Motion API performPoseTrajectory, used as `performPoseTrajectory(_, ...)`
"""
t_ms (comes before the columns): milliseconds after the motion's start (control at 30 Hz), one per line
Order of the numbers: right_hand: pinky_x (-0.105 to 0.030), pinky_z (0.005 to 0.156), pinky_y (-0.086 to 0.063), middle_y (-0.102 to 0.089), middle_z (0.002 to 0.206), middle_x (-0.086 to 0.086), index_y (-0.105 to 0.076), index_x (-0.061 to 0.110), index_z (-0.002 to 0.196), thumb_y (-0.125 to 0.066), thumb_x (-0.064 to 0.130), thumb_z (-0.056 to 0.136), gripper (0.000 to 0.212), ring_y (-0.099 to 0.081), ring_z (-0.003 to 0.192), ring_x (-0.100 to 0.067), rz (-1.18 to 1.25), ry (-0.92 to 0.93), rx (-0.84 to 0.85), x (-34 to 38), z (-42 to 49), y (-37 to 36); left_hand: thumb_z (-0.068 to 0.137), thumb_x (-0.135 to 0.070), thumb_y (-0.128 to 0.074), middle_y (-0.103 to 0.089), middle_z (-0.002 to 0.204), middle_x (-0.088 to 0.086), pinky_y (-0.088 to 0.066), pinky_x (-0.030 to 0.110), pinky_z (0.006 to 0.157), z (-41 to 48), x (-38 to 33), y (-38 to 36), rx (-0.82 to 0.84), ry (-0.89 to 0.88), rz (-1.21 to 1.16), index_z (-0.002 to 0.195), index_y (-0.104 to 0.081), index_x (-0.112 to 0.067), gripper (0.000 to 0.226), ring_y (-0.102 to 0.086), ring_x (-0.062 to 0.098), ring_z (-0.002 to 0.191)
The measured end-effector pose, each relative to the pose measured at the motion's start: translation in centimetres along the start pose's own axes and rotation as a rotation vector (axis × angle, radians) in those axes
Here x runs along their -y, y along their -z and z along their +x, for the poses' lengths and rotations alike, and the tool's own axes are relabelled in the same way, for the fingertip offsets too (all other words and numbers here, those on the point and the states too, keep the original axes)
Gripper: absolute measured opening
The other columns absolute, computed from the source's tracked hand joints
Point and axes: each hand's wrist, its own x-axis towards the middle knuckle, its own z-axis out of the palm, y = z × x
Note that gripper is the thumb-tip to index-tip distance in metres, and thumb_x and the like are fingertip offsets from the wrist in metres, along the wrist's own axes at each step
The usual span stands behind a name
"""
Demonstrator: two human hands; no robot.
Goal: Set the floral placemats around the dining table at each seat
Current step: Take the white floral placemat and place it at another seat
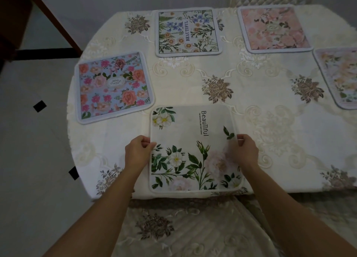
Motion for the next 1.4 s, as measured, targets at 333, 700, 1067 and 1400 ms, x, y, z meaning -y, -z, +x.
performPoseTrajectory(333, -0.031, 0.075, -0.042, -0.065, 0.094, -0.002, -0.061, 0.013, 0.115, -0.062, 0.025, 0.091, 0.026, -0.061, 0.088, -0.023, -0.067, 0.029, 0.03, -0.1, 0.1, -0.1, 0.084, -0.027, -0.077, -0.067, 0.085, 0.0, -0.045, 0.026, 0.072, 0.8, 0.7, 0.5, 0.025, -0.084, 0.131, 0.097, -0.066, -0.013, 0.023, -0.063, 0.017, 0.082)
performPoseTrajectory(700, -0.051, 0.119, -0.026, -0.027, 0.16, -0.022, -0.031, 0.001, 0.152, -0.036, 0.029, 0.103, 0.056, -0.02, 0.15, -0.036, -0.694, 0.859, 0.136, 1.1, -2.4, -8.7, 0.099, -0.042, -0.035, -0.013, 0.165, 0.004, -0.018, 0.047, 0.122, -0.9, -1.2, -7.7, 0.103, -0.762, 0.621, 0.156, -0.02, -0.02, 0.063, -0.01, 0.019, 0.152)
performPoseTrajectory(1067, -0.04, 0.124, 0.001, 0.02, 0.164, -0.009, 0.015, 0.017, 0.156, -0.016, 0.061, 0.101, 0.078, 0.02, 0.151, -0.02, -0.873, 0.73, 0.162, -2.7, 1.0, -4.0, 0.1, -0.054, -0.021, 0.007, 0.166, 0.008, -0.008, 0.041, 0.125, 0.9, 2.4, -5.5, 0.026, -0.606, 0.672, 0.157, 0.002, -0.01, 0.076, 0.009, 0.018, 0.152)
performPoseTrajectory(1400, -0.039, 0.118, -0.017, -0.024, 0.163, -0.01, -0.023, 0.018, 0.156, -0.034, 0.051, 0.101, 0.065, -0.023, 0.15, -0.027, -0.71, 0.683, 0.094, -0.8, 0.8, 0.8, 0.096, -0.058, -0.018, 0.004, 0.166, -0.005, -0.005, 0.04, 0.124, -0.4, -0.1, -2.4, 0.073, -0.605, 0.553, 0.158, -0.004, -0.029, 0.069, 0.006, 0.014, 0.152)
